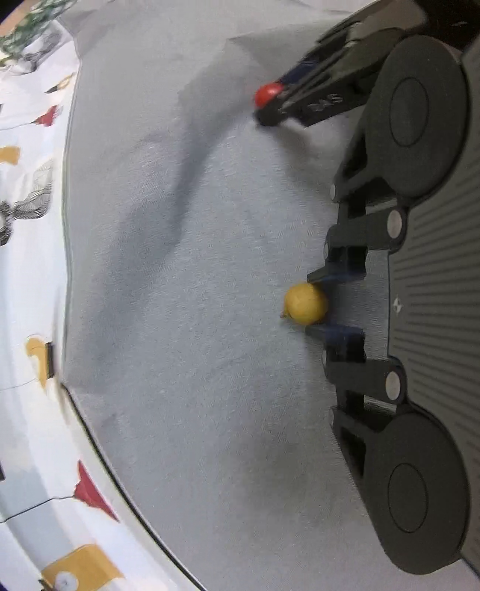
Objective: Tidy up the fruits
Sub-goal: 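Grasp the red cherry tomato with the right tool while the left tool grasps the yellow fruit, then carry the tomato and yellow fruit over the blue plate and open both tools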
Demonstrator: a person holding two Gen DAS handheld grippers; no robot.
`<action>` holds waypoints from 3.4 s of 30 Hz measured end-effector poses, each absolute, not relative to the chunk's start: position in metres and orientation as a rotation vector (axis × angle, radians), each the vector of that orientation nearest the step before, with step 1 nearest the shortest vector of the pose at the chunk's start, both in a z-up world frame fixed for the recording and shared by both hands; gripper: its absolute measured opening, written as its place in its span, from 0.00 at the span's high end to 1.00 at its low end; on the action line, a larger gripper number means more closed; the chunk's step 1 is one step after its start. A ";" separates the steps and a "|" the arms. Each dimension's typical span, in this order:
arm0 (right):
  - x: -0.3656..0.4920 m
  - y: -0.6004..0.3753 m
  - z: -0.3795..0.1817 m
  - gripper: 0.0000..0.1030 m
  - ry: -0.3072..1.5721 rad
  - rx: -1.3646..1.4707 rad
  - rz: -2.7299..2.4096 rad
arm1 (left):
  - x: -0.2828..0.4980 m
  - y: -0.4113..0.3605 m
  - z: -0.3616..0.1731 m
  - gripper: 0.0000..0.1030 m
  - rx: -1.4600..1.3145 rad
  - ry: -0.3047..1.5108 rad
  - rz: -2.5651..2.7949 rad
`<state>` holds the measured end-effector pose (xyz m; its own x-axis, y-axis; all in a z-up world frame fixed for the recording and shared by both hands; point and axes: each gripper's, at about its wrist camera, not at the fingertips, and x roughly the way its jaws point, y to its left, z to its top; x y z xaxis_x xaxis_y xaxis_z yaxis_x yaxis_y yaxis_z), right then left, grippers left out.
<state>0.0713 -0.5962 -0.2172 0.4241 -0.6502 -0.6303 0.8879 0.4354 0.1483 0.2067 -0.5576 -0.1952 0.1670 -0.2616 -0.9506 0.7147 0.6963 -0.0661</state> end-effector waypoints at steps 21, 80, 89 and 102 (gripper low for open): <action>0.063 -0.530 -0.166 0.69 0.401 0.408 -0.869 | 0.131 -0.369 -0.040 0.76 0.400 0.854 -0.615; -0.136 -0.127 0.012 0.69 0.528 0.079 0.010 | -0.088 0.040 0.056 0.76 0.045 0.749 -0.302; -0.120 -0.126 0.005 0.69 0.570 0.073 0.008 | -0.069 0.043 0.047 0.76 0.040 0.770 -0.293; -0.073 -0.130 -0.020 0.69 0.658 0.081 0.007 | -0.010 0.031 0.024 0.76 0.056 0.841 -0.291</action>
<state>-0.0727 -0.1298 -0.0205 0.7916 0.0317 -0.6103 0.0194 0.9968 0.0770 -0.0096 0.0305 0.0237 0.6292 -0.2322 -0.7417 0.2760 0.9589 -0.0661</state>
